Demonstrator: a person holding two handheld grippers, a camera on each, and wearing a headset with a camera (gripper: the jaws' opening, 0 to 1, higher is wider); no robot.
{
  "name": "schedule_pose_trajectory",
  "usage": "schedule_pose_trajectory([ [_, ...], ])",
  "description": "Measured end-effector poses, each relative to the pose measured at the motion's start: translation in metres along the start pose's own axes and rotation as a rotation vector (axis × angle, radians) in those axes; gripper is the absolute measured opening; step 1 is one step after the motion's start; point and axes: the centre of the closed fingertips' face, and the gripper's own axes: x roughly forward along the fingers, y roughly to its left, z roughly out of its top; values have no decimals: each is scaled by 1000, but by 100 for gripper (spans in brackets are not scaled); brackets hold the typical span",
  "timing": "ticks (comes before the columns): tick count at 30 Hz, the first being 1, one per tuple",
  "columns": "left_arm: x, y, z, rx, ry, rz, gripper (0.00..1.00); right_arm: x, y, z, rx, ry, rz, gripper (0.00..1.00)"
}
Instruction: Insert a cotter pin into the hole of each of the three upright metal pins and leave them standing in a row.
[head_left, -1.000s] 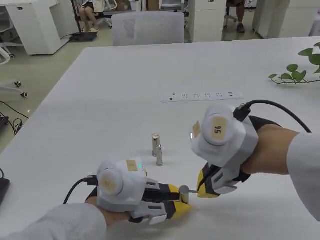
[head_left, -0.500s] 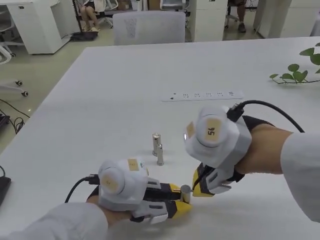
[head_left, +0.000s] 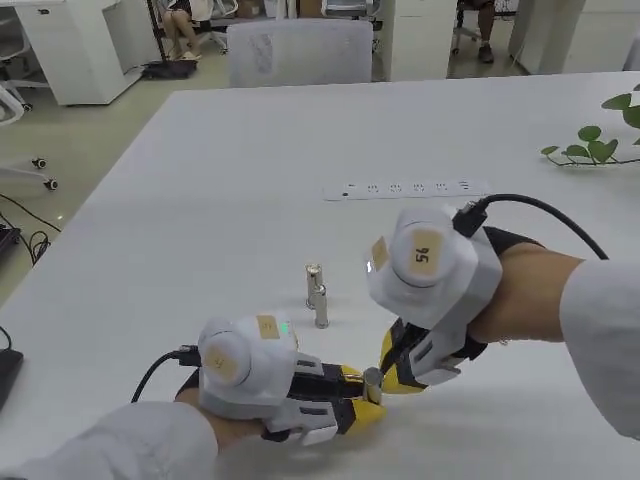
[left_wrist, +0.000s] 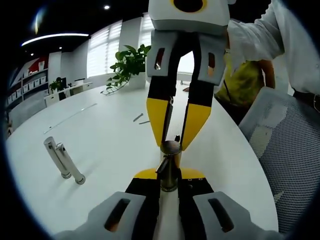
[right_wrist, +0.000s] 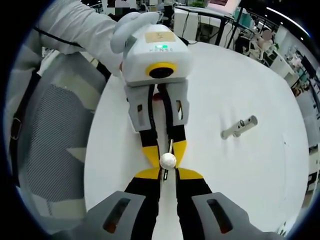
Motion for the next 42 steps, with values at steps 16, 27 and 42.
schedule_pose_trajectory([
  [16, 1, -1, 0, -2, 1, 0, 11, -5, 6, -14, 28, 2, -4, 11],
  [27, 1, -1, 0, -5, -1, 2, 11, -3, 7, -8, -3, -4, -9, 5],
  [42, 1, -1, 0, -1, -3, 6, 11, -4, 6, -13, 31, -29, -19, 13],
])
